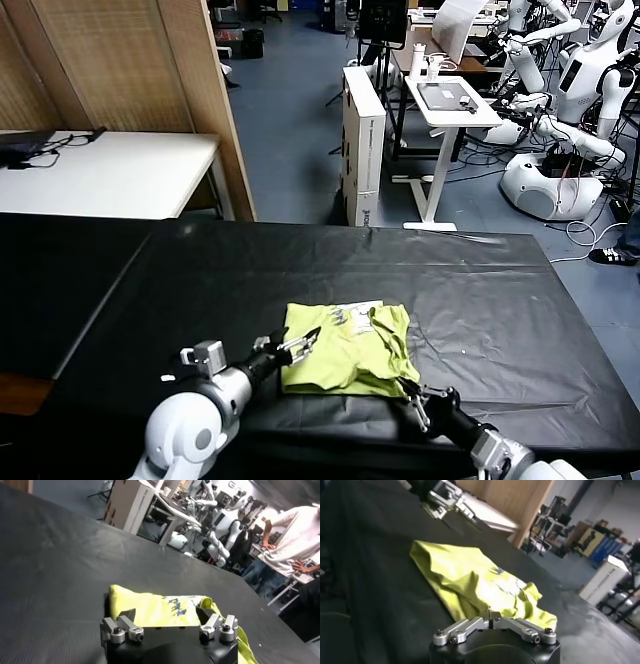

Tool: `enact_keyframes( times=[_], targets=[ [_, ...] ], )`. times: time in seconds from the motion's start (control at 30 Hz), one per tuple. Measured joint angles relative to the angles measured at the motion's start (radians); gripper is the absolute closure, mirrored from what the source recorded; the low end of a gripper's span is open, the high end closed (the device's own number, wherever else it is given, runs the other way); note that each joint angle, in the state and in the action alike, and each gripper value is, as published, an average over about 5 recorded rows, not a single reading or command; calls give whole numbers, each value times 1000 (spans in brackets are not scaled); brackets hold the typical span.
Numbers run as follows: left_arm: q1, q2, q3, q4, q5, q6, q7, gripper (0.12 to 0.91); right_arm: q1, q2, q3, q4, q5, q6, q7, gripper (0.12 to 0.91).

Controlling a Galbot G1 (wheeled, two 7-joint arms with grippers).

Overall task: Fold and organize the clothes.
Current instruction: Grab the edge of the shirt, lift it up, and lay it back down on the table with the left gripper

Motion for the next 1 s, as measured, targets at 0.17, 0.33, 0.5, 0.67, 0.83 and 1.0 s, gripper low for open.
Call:
enact_keyframes(
  times=[0.17, 0.33, 0.5, 0.67, 0.83, 1.0],
  targets=[
    [-3, 5, -2, 0, 0, 0, 1, 123, -18, 1, 19, 3, -5, -55, 8, 885],
    [-6, 16, -6, 4, -1, -2, 3, 123, -43, -1, 40, 21, 26, -49, 5, 830],
    [-11, 22, -8, 12, -1, -4, 5, 123, -81, -19, 76, 41, 93, 37, 1, 558],
    [-10, 23, -11, 13, 0, -6, 9, 123, -118, -31, 128, 64, 188, 109, 15, 245],
    [-8, 23, -21, 13, 4, -10, 16, 123, -47, 3, 106, 56, 225, 44, 104, 124],
    [-1, 24, -25, 6, 16, -12, 17, 123, 149, 83, -11, -17, 182, -101, 114, 119]
  ],
)
